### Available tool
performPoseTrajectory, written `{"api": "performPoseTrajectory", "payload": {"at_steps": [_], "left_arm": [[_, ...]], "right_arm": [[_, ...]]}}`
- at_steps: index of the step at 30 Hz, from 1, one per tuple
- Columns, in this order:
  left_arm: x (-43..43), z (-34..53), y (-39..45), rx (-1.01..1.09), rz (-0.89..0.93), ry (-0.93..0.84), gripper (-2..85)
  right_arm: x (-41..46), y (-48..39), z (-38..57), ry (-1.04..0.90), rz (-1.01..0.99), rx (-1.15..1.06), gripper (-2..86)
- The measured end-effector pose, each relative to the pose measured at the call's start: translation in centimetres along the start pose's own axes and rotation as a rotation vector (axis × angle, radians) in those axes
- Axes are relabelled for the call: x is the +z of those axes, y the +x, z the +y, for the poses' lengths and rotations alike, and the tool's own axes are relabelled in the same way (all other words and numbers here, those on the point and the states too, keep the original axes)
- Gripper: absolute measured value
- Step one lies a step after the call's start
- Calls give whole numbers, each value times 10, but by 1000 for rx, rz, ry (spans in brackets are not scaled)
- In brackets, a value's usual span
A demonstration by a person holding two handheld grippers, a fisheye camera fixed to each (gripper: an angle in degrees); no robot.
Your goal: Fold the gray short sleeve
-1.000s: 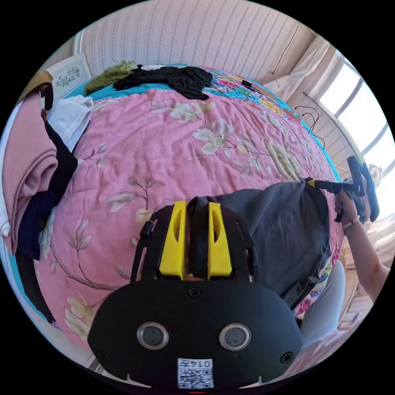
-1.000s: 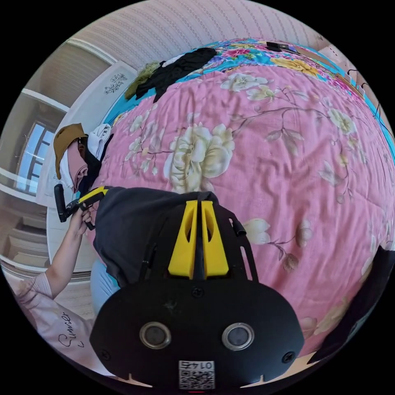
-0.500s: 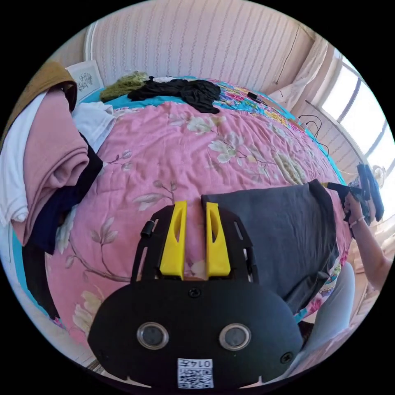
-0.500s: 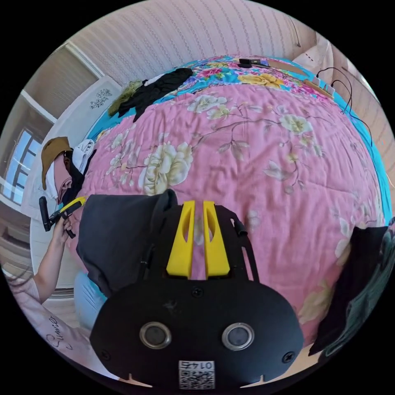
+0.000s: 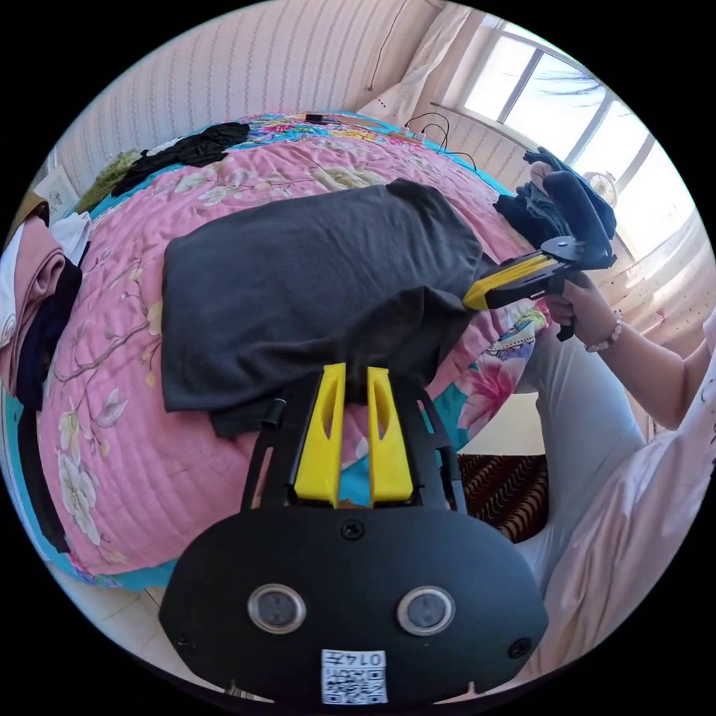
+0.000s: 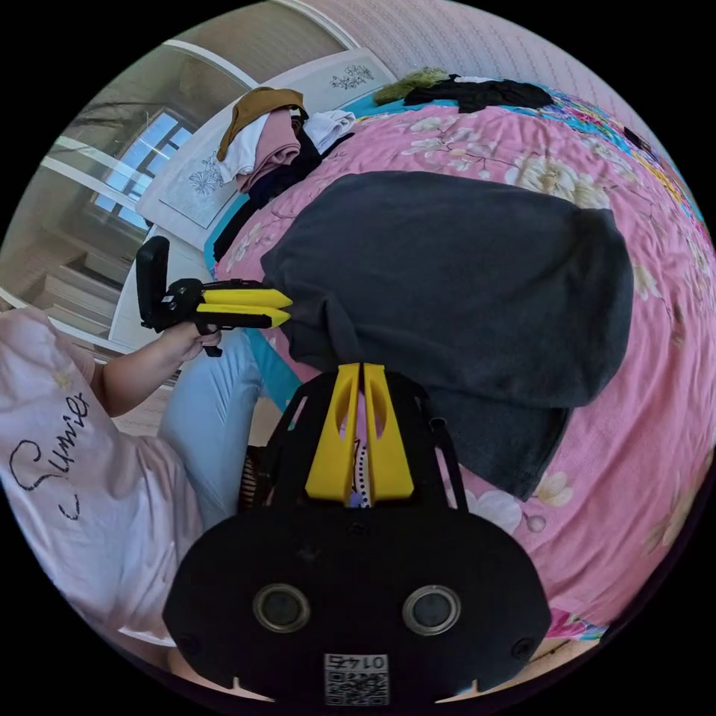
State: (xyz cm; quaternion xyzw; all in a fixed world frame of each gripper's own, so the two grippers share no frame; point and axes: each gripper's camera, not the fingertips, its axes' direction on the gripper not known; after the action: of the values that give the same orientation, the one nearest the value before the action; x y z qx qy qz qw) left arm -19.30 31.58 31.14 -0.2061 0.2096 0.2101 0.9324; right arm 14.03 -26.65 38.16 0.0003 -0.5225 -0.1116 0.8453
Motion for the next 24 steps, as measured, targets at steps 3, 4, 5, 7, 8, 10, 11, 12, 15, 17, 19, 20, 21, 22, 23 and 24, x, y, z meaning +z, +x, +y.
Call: {"api": "performPoseTrajectory", "payload": {"at_steps": [3,4,5,7,8,10,11,12,15,17,19,20,21,22,23,24], "left_arm": [[-6,7,-2,-7,7,35,-4],[-11,11,-4,-17,24,50,-6],[-11,15,-6,-24,29,46,-8],[1,23,-10,-30,-1,-9,-8],[14,29,-13,-34,13,-59,-7],[19,34,-18,-73,61,-46,-3],[17,35,-21,-97,81,-35,5],[15,35,-22,-106,86,-30,8],[3,41,-19,-115,69,-15,34],[-8,44,-5,-61,3,16,32],[-7,41,9,-12,-3,29,21],[-3,36,20,19,18,48,13],[0,34,26,33,30,64,9],[7,28,37,61,49,87,4],[14,21,46,72,55,97,-1],[17,17,50,76,56,107,-3]], "right_arm": [[13,-3,3,-57,63,-14,-2],[17,-4,5,-64,85,-19,-2],[21,-4,8,-68,109,-17,-3],[30,-2,12,-84,120,-8,-4],[36,0,15,-76,113,-1,-5],[43,2,18,-61,103,13,-6],[46,4,20,-55,102,20,-7],[47,4,20,-55,100,23,-7],[42,-3,26,-6,127,16,-7],[28,-13,29,108,135,-23,-8],[23,-11,23,157,99,-29,-8],[24,-7,14,174,75,-26,-7],[25,-4,8,182,73,-16,-6],[27,1,-7,201,79,-2,-5],[27,3,-25,227,79,-8,-4],[28,3,-34,241,81,-15,-4]]}}
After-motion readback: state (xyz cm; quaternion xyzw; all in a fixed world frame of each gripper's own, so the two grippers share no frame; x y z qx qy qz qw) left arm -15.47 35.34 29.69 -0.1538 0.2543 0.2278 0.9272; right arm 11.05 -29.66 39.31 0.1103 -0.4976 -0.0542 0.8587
